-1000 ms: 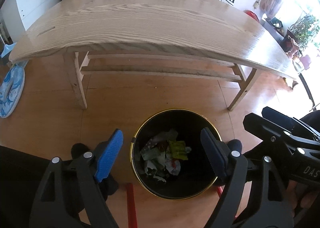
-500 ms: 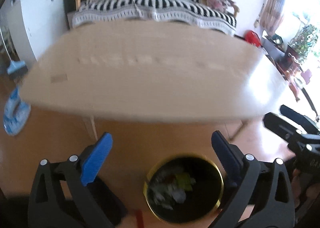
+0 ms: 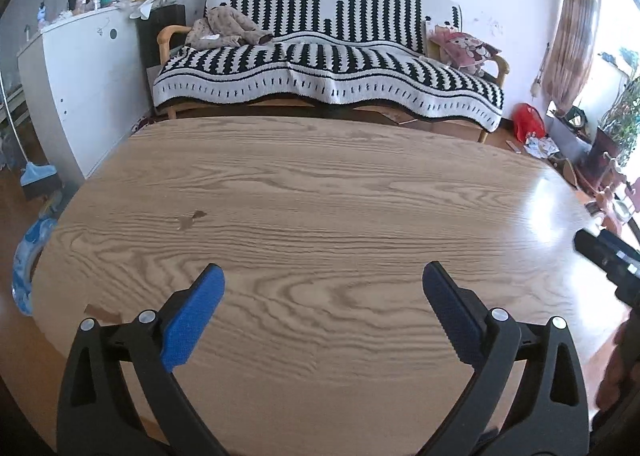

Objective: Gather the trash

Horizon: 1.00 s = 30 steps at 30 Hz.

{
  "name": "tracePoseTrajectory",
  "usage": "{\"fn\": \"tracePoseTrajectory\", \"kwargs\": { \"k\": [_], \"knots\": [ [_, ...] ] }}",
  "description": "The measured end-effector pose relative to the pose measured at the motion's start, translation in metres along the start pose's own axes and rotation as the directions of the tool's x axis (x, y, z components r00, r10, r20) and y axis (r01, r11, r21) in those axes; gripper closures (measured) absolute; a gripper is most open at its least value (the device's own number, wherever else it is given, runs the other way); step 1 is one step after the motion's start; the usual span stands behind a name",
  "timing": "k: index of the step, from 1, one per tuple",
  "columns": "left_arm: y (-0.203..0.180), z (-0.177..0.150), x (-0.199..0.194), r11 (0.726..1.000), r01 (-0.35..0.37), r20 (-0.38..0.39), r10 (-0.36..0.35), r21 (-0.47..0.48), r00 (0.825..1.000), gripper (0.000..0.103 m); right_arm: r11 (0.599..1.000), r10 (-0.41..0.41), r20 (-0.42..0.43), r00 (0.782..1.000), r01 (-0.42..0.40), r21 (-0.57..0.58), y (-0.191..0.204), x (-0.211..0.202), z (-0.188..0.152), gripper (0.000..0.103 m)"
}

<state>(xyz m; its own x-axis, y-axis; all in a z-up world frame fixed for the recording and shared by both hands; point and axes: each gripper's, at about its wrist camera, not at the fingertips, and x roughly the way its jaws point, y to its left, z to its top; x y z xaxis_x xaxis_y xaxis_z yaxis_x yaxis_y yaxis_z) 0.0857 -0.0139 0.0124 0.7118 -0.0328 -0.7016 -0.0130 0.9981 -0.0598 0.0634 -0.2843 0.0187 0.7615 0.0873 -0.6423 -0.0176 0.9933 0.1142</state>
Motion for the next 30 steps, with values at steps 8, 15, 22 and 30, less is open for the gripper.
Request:
{"fn": "tracePoseTrajectory", "kwargs": {
  "k": [8,15,22,30],
  "knots": [
    [0.004,-0.007,0.034,0.998,-0.004,-0.114,-0.003,-0.063,0.993,0.007,1.000,-0.012,-0.081,0.997,0.013,0.011,0.003,0.030,-0.004,0.007],
    [-0.001,-0.009,0.031,0.999,-0.015,-0.108,0.010,-0.042,0.994,0.007,1.000,0.011,-0.069,0.998,-0.011,0.007,0.014,0.024,-0.006,0.007],
    [0.004,-0.010,0.026,0.998,-0.016,-0.105,0.010,-0.053,0.994,0.007,1.000,0.015,-0.067,0.998,-0.014,0.010,0.016,0.020,-0.009,0.007],
    [0.009,-0.008,0.019,0.998,-0.024,-0.087,0.019,-0.059,0.996,0.007,1.000,0.014,-0.073,0.997,-0.013,0.011,0.015,0.018,-0.013,0.007]
  ]
}}
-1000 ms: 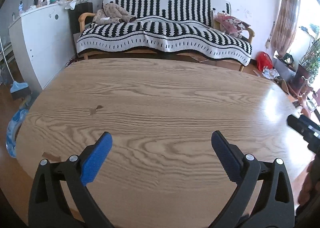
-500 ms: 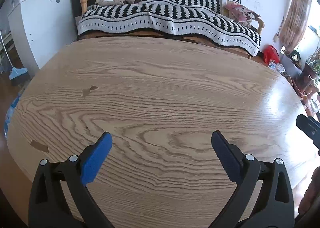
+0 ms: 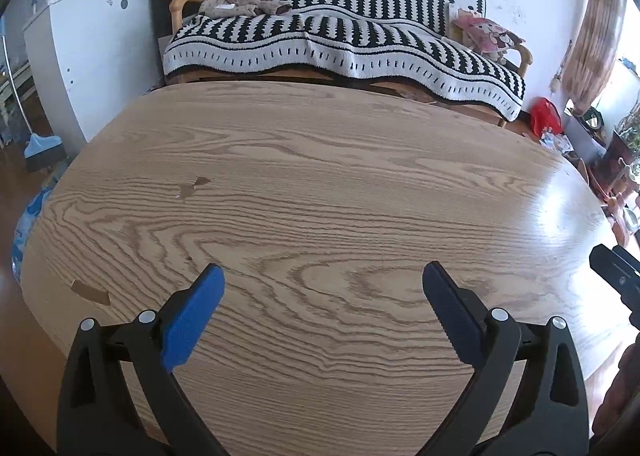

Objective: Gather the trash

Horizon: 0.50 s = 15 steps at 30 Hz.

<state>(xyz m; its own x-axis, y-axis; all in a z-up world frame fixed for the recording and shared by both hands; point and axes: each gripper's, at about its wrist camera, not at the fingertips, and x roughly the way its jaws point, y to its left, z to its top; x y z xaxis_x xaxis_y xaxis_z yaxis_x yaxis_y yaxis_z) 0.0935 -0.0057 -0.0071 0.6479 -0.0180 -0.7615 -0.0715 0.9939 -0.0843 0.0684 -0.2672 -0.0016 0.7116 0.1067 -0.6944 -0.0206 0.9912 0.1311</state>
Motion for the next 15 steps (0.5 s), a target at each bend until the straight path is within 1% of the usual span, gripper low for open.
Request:
{"fn": "tracePoseTrajectory", "kwargs": {
  "k": [15],
  "knots": [
    [-0.0002,0.0015,-0.0018,1.000,-0.006,0.001,0.006,0.009,1.000,0.007,1.000,0.002,-0.003,1.000,-0.002,0.004,-0.0033,-0.0013,-0.0004,0.007]
  ]
}}
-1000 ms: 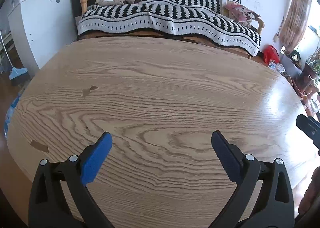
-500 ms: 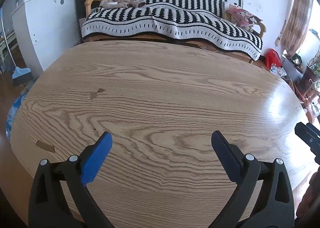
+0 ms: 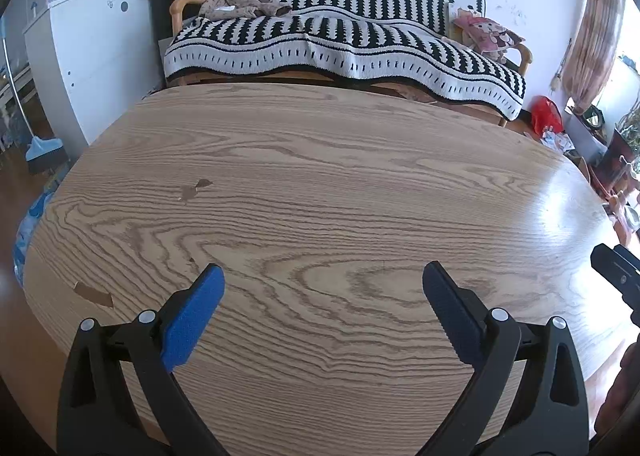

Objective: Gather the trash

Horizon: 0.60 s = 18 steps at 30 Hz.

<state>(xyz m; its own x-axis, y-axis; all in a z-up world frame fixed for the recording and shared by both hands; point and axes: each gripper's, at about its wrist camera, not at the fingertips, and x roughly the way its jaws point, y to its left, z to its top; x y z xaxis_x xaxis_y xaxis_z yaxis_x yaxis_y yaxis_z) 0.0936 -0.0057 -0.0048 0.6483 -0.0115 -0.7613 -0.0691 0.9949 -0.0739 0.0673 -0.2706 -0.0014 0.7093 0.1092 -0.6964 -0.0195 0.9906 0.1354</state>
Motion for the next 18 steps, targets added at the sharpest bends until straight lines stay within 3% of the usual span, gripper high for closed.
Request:
{"fn": "tracePoseTrajectory", "kwargs": {
  "k": [18],
  "knots": [
    [-0.0012,-0.0011,0.0012,1.000,-0.005,-0.006,0.005,0.009,1.000,0.007,1.000,-0.002,0.001,1.000,0.002,0.001,0.0004,-0.0010,-0.0004,0.007]
  ]
}}
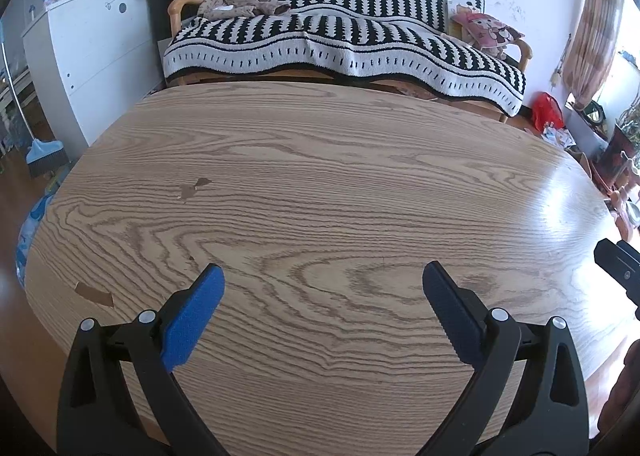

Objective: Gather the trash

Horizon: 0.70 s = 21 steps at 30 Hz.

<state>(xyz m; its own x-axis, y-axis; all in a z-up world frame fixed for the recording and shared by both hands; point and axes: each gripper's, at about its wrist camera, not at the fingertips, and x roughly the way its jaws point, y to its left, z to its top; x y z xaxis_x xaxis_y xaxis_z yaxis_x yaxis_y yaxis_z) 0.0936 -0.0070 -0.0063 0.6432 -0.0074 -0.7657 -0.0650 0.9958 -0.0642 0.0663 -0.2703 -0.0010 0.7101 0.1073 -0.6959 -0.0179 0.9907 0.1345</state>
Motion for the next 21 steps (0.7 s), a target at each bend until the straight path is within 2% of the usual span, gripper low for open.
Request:
{"fn": "tracePoseTrajectory", "kwargs": {
  "k": [21],
  "knots": [
    [0.0005,-0.0017,0.0022,1.000,-0.013,-0.006,0.013,0.021,1.000,0.007,1.000,0.003,-0.006,1.000,-0.003,-0.008,0.0030,-0.0005,-0.0012,0.007]
  ]
}}
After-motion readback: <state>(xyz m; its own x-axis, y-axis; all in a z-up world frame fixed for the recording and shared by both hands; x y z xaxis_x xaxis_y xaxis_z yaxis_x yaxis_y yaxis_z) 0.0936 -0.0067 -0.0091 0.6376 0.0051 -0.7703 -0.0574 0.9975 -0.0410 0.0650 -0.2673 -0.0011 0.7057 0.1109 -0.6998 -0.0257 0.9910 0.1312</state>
